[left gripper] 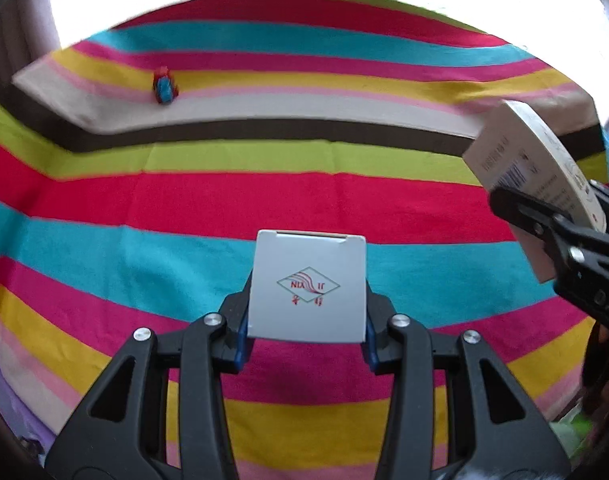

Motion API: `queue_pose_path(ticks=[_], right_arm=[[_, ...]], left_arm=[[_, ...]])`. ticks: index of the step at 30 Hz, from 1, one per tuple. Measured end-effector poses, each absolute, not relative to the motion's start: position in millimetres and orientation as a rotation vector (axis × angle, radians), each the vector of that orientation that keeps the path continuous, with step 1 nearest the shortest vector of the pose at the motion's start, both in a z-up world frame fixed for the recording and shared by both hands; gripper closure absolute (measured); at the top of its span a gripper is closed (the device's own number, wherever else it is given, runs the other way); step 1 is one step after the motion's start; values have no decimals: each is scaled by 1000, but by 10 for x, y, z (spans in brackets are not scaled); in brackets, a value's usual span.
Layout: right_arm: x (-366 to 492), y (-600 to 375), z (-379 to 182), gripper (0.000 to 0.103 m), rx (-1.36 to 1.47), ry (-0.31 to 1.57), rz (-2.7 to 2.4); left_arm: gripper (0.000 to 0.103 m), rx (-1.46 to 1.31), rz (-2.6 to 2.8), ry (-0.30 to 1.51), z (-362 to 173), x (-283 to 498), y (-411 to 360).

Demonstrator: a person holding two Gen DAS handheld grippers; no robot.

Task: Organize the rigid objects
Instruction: 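Carry the cream box and small white box over the storage box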

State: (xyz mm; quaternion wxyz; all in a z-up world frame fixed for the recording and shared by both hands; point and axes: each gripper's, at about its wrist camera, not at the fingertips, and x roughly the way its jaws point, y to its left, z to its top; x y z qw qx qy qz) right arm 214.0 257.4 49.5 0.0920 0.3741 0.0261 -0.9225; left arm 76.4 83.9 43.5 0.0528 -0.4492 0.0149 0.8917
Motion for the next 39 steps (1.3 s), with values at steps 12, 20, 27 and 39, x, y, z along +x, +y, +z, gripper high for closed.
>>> queue_pose_path(ticks=[12, 20, 27, 39], right_arm=[[2748, 3336, 765, 51, 1137, 128, -2771], [2972, 2900, 1003, 51, 1042, 182, -2741], [2987, 2382, 1108, 51, 995, 183, -2648], [2962, 1251, 1203, 51, 962, 353, -2455]], left_arm=[[57, -1218, 2623, 89, 852, 1092, 1316], [57, -1162, 2602, 107, 1092, 1489, 1130], [57, -1154, 2650, 47, 1170, 1707, 610], [57, -1129, 2770, 67, 1396, 2191, -283]])
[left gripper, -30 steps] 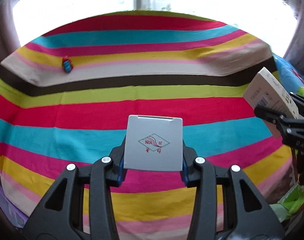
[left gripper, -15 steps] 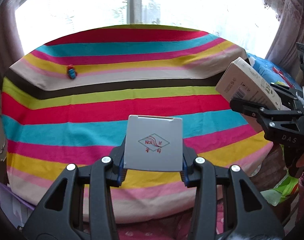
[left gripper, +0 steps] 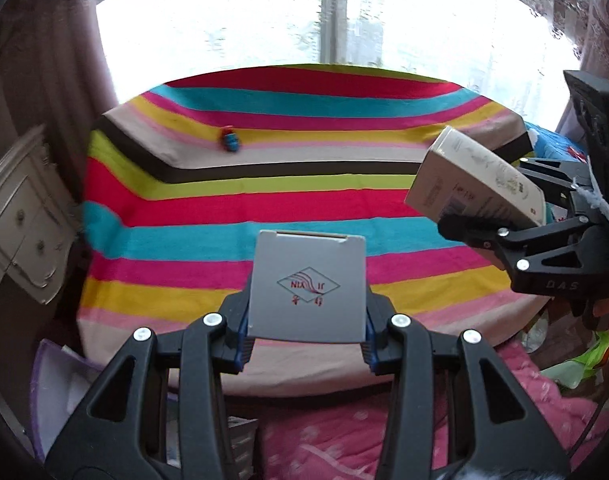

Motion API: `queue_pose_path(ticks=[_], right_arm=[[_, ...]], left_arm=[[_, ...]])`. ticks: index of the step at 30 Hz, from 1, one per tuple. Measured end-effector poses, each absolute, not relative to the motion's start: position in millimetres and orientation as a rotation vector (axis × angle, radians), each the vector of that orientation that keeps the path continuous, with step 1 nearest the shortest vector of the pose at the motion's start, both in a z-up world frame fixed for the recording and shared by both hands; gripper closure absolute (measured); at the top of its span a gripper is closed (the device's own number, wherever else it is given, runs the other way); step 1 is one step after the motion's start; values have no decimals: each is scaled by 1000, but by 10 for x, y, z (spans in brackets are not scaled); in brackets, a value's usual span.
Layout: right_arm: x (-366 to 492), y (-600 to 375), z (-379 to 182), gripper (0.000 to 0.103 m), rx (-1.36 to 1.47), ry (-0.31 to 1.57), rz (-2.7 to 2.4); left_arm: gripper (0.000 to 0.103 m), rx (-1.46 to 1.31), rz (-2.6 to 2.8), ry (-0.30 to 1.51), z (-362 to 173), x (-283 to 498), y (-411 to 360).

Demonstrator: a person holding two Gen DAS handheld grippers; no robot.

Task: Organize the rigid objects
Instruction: 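Carry the cream box and small white box over the storage box, then open both tools to drop the boxes into the storage box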

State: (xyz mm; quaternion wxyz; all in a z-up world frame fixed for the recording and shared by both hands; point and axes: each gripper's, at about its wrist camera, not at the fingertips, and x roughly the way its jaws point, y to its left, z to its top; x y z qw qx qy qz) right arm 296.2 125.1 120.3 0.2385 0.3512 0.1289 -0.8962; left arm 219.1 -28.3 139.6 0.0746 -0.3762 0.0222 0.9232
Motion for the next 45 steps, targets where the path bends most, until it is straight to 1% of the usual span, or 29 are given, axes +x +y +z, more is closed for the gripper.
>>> queue_pose_path(ticks=[4, 9, 15, 20, 26, 30, 33, 34, 35, 37, 41, 45], right_arm=[[2919, 863, 1183, 50, 954, 413, -2378], [2913, 259, 1148, 50, 923, 507, -2271], [3028, -407, 1131, 51, 860, 594, -2157], [3158, -936, 1068, 51, 828, 671, -2054], [3338, -1431, 961, 51, 819, 714, -1929], [3503, -1800, 810, 50, 810, 752, -1833], [3590, -2036, 659, 50, 832, 771, -1790], [3604, -2094, 613, 49, 845, 771, -1783], [3617, -2160, 548, 48, 866, 778, -1773], [3630, -2215, 471, 43, 888, 797, -1774], [3625, -2198, 434, 33, 904, 771, -1779], [3623, -2119, 451, 31, 923, 734, -1802]], left_arm=[[57, -1151, 2829, 12, 1362, 2423, -677], [57, -1181, 2954, -164, 1285, 2838, -1361], [57, -1194, 3108, -302, 1243, 3303, -1945], [57, -1196, 3172, -409, 1132, 3577, -2204], [57, -1275, 3268, -507, 875, 3767, -2511], [57, -1361, 3288, -642, 721, 3881, -2759], [55, -1409, 3333, -622, 676, 3917, -2773], [50, -1418, 3342, -628, 664, 3926, -2780], [35, -1423, 3357, -647, 650, 3943, -2794], [15, -1426, 3384, -678, 636, 3976, -2814], [10, -1456, 3400, -662, 628, 4007, -2843], [5, -1453, 3368, -717, 625, 4000, -2851]])
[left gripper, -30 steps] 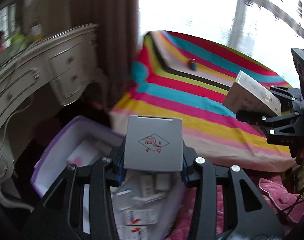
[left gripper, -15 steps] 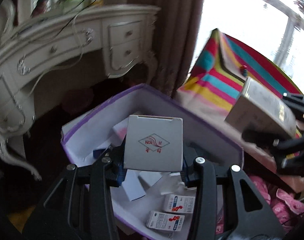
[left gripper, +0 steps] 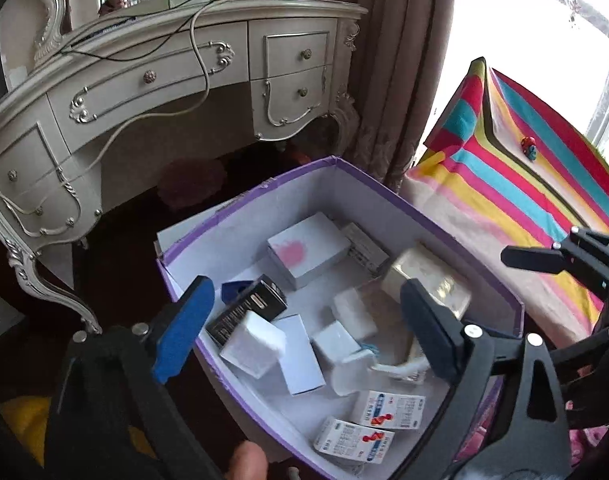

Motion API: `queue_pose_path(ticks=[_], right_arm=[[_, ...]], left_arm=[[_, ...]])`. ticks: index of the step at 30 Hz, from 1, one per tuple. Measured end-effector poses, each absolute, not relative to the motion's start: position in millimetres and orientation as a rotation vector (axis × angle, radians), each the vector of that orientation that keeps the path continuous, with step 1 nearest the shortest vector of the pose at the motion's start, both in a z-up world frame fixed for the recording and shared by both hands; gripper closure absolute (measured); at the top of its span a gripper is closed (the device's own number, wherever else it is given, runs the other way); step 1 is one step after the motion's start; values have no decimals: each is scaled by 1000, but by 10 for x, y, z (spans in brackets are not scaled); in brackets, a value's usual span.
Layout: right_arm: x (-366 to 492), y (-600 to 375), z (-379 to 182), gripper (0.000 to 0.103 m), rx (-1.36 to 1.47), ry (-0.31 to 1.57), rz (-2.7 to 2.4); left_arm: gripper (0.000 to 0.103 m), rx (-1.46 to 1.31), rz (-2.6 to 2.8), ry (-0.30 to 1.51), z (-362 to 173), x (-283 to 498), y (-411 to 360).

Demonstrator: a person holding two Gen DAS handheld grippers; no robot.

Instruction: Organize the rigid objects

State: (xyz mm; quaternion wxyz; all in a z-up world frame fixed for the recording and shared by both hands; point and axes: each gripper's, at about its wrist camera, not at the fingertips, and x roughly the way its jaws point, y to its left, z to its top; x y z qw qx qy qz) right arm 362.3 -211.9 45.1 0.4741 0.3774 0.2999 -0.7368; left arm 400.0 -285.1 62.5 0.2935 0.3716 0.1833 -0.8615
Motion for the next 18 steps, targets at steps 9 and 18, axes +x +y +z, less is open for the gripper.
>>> queue_pose_path(ticks=[9, 18], right_arm=[[3720, -1984, 412, 31, 1014, 712, -1829], [3827, -1853, 492, 31, 1046, 700, -1857]], left_arm=[[2, 955, -2215, 427, 759, 4018, -2764], [2, 890, -2104, 308, 1041, 4137, -2588]])
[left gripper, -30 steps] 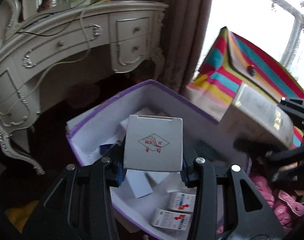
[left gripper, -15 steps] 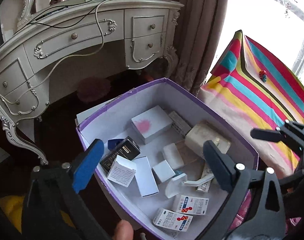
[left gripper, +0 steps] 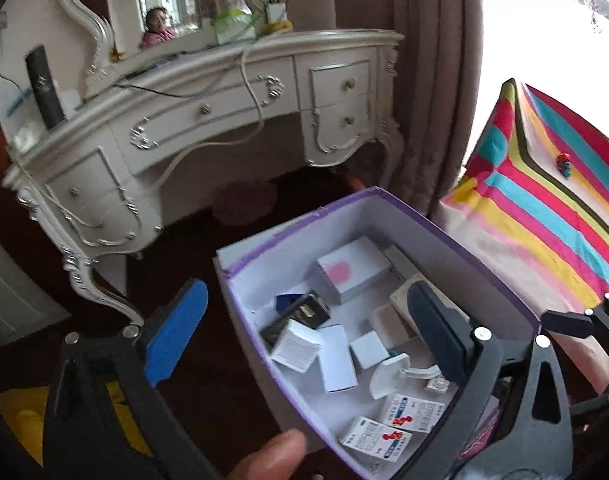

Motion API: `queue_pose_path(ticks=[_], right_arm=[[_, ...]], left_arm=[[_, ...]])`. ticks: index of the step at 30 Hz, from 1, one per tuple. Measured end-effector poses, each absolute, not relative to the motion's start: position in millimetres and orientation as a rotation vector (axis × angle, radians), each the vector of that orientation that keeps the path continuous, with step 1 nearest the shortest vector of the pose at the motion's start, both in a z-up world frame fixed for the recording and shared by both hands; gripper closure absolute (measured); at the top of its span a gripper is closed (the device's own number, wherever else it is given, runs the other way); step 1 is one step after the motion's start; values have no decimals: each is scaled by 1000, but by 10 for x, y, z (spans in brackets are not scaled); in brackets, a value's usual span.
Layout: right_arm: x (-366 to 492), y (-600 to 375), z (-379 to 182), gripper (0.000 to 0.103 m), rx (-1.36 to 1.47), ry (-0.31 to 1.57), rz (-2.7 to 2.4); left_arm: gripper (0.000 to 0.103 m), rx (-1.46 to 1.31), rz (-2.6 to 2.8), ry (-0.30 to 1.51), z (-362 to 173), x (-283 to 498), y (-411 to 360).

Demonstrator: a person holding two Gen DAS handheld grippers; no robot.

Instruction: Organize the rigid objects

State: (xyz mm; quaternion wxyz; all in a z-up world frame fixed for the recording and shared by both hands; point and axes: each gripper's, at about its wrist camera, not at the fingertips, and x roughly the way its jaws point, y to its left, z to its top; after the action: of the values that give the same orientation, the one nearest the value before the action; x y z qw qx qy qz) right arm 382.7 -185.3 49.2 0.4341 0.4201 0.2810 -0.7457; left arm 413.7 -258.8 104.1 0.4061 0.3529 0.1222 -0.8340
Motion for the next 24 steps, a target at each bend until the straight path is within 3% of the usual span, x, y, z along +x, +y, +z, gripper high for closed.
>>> queue_pose_path(ticks=[13, 24], right_arm=[[3977, -1662, 564, 31, 1041, 693, -1873], [3998, -1675, 529, 31, 1054, 696, -1874]], left_arm=[[2, 984, -2192, 508, 964, 4161, -2679], [2, 1067, -2134, 500, 800, 4108, -2729]])
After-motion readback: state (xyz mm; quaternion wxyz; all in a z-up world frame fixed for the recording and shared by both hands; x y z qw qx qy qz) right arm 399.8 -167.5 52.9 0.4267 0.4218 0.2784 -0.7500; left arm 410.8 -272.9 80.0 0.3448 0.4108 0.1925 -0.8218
